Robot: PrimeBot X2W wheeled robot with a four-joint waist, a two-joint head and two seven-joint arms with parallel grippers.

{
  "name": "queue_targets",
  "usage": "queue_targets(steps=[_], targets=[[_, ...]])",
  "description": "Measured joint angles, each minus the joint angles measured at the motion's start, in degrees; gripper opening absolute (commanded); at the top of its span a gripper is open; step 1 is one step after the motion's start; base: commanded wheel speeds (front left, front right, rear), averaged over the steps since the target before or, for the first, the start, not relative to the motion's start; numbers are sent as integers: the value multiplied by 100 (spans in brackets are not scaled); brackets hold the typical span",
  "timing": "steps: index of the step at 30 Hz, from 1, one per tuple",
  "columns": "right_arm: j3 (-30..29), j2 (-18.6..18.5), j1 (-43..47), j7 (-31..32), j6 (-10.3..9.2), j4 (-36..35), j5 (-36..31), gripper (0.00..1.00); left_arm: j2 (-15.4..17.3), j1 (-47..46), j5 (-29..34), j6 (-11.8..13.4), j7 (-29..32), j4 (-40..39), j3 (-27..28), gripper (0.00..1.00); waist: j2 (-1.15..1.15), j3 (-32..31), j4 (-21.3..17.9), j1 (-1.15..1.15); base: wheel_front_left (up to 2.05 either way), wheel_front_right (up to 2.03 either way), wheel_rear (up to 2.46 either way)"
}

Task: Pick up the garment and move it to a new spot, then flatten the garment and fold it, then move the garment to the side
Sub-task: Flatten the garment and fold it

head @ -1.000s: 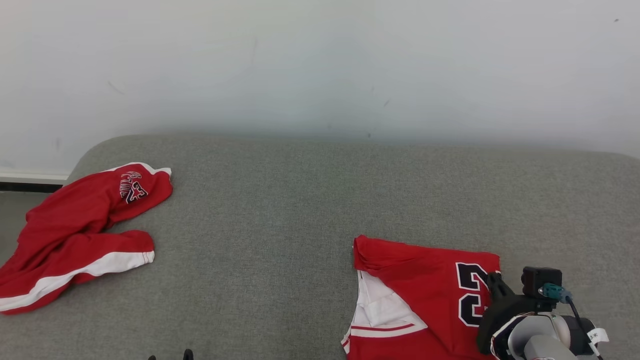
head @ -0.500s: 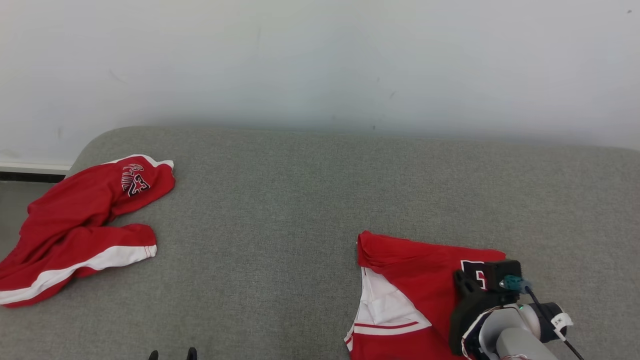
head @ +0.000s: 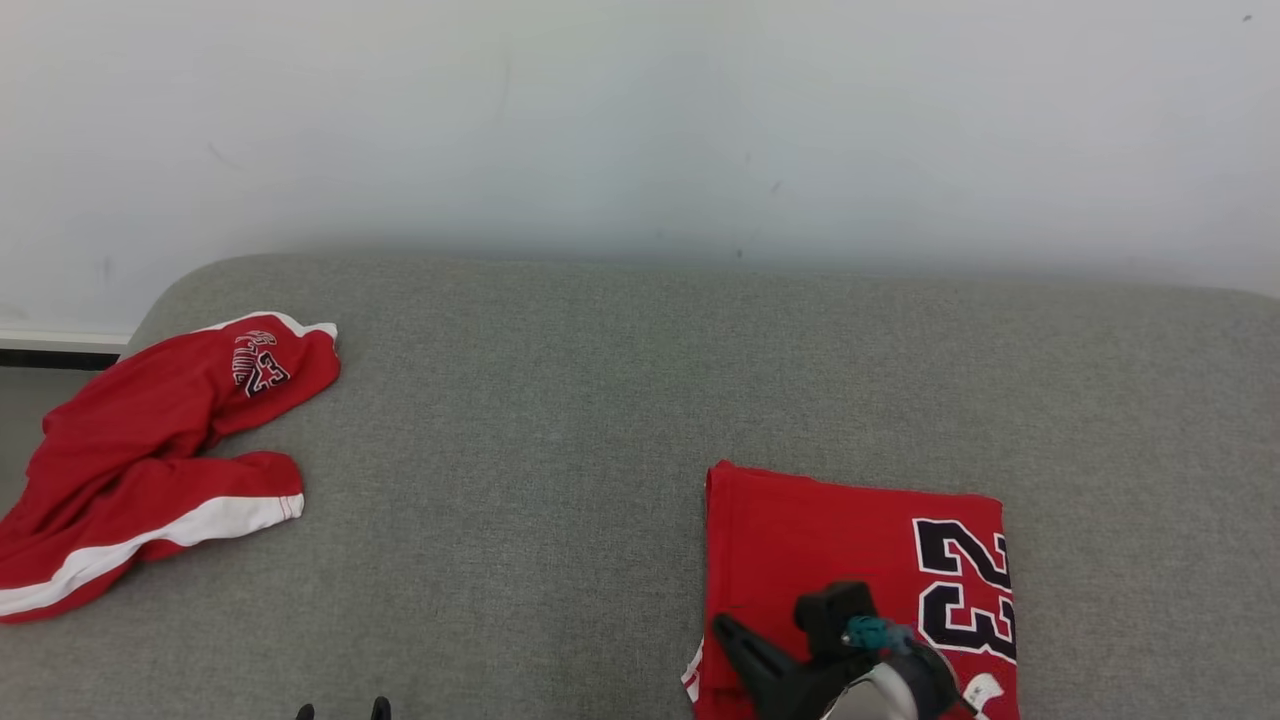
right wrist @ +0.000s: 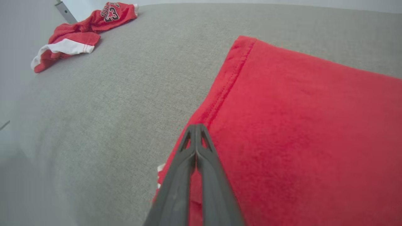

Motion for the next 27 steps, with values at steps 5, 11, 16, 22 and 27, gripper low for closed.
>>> queue_targets(steps=[5, 11, 16, 22, 27], targets=[[297, 7, 213, 124, 1, -654, 252, 0, -4, 12, 0, 0, 0, 3, 32, 100, 0, -22, -61, 0, 0, 0, 0], [-402, -3, 448, -265, 1, -1045, -299, 0, -18, 60, 5, 0, 0, 71, 160, 100, 0, -109, -203, 0, 0, 0, 0], [-1434, 2, 890, -702, 1, -1301, -1082, 0, -47, 68, 42, 0, 0, 169, 278, 100, 0, -223, -360, 0, 0, 0, 0], [-2418, 3, 1443, -1034, 1, -1625, -1327, 40, -60, 65, 40, 0, 0, 259, 407, 100, 0, -387, -546, 0, 0, 0, 0], [-2781, 1, 1671, -1140, 1, -1689, -1503, 100, -85, 64, 32, 0, 0, 281, 493, 100, 0, -499, -697, -1, 0, 0, 0]])
